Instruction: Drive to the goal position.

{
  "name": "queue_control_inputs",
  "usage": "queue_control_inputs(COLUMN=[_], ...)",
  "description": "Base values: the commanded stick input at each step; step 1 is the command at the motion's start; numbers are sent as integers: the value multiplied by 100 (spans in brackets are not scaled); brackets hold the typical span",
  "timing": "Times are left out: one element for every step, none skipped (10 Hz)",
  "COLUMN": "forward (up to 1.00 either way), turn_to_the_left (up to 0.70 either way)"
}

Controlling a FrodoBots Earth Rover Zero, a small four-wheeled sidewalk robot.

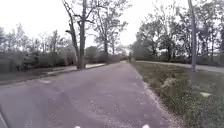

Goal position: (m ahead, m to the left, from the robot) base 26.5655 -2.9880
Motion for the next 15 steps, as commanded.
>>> queue_control_inputs(forward=[70, 70, 70, 70, 70, 70, 70, 70, 70, 70, 70, 70, 70, 70, 70], turn_to_the_left=[0, 0, 0, 0, -7, -27, -35, -31, 0, 0, 0, 0, 0, 0, 0])
